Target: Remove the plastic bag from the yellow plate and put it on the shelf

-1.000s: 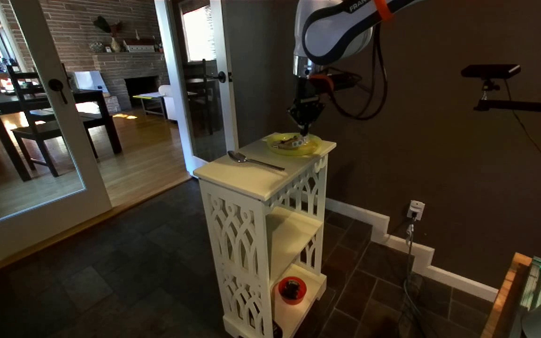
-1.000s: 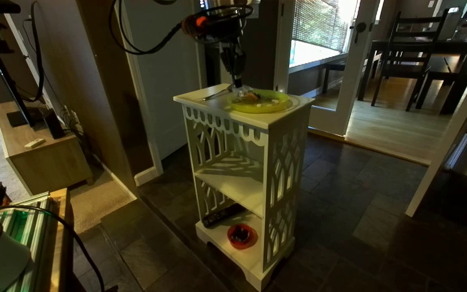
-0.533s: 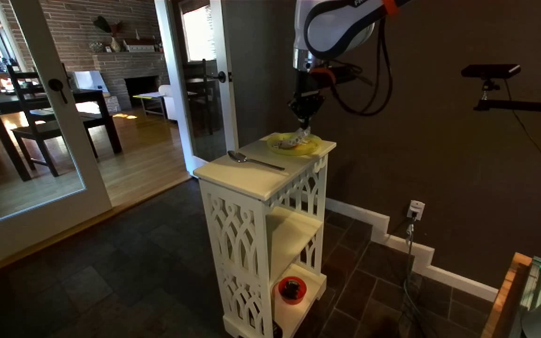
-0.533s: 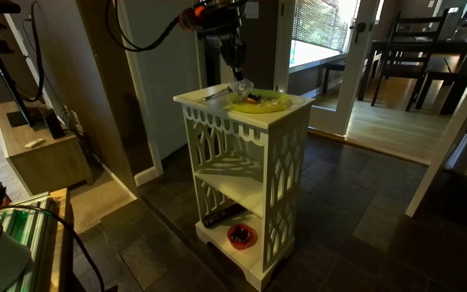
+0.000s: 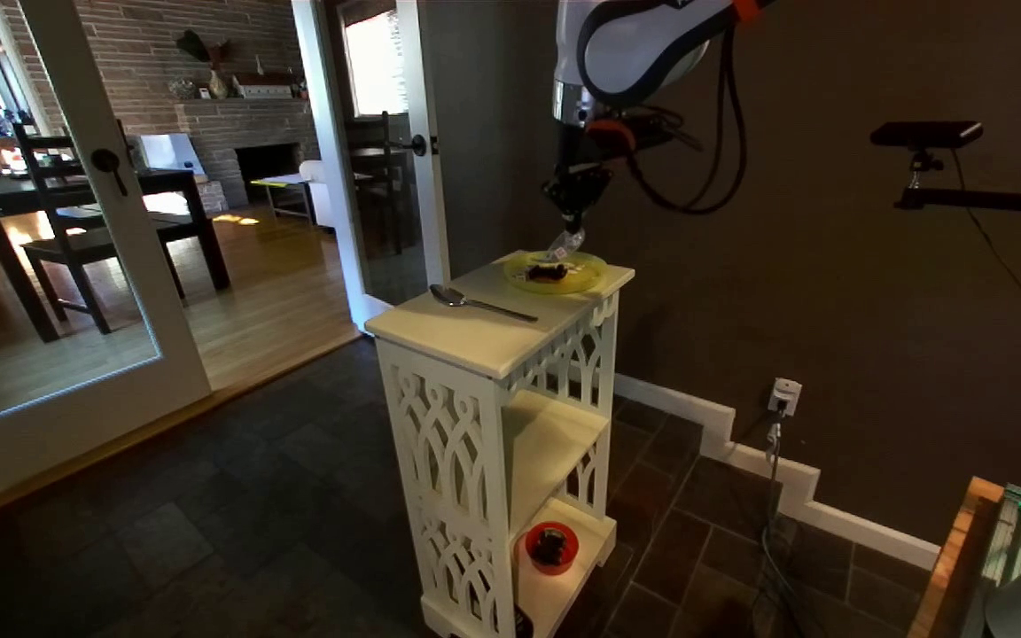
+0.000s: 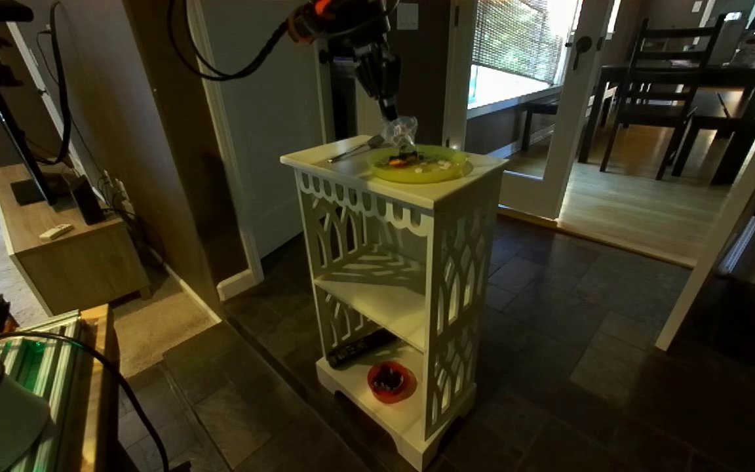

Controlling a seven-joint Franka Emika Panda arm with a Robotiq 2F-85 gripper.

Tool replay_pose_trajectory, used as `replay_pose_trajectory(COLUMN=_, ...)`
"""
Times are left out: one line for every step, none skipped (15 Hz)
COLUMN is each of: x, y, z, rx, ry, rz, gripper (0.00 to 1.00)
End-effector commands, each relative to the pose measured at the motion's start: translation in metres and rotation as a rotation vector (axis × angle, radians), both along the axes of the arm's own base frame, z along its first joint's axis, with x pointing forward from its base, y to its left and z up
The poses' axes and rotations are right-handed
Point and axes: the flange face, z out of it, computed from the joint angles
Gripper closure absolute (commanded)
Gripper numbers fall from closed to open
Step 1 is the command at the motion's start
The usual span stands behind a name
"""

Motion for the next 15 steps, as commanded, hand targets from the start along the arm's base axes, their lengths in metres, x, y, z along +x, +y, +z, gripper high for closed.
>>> replay_pose_trajectory(x=-0.012, y=0.009, z=0.010, rx=-0.023, ry=-0.043, rz=0.042, gripper=1.00)
replay_pose_trajectory(x=-0.015, y=0.012, z=0.012, rx=-0.020, ry=-0.050, rz=0.047, gripper=1.00)
replay_pose_trajectory(x=-0.018, y=0.017, z=0.012, rx=-0.012, ry=-0.052, rz=0.049, gripper=1.00)
replay_pose_trajectory(x=-0.021, y=0.021, z=0.013, rx=-0.009, ry=-0.055, rz=0.053, gripper=1.00)
replay_pose_trajectory(x=-0.024, y=0.026, z=0.013, rx=-0.002, ry=-0.060, rz=0.051, gripper=1.00)
replay_pose_trajectory(x=-0.027, y=0.031, z=0.013, rx=0.009, ry=-0.062, rz=0.037, gripper=1.00)
replay_pose_trajectory(x=-0.032, y=0.037, z=0.012, rx=0.026, ry=-0.060, rz=0.038, gripper=1.00)
replay_pose_trajectory(x=-0.036, y=0.043, z=0.012, rx=0.036, ry=-0.056, rz=0.032, gripper=1.00)
replay_pose_trajectory(x=-0.041, y=0.049, z=0.010, rx=0.042, ry=-0.058, rz=0.032, gripper=1.00)
replay_pose_trajectory(x=-0.045, y=0.055, z=0.008, rx=0.049, ry=-0.055, rz=0.030, gripper=1.00)
replay_pose_trajectory(x=-0.049, y=0.062, z=0.006, rx=0.061, ry=-0.064, rz=0.034, gripper=1.00)
replay_pose_trajectory(x=-0.054, y=0.069, z=0.005, rx=0.072, ry=-0.067, rz=0.040, gripper=1.00)
replay_pose_trajectory(x=-0.059, y=0.077, z=0.005, rx=0.092, ry=-0.085, rz=0.046, gripper=1.00)
replay_pose_trajectory(x=-0.064, y=0.084, z=0.004, rx=0.110, ry=-0.102, rz=0.050, gripper=1.00)
replay_pose_trajectory(x=-0.068, y=0.091, z=0.005, rx=0.127, ry=-0.127, rz=0.054, gripper=1.00)
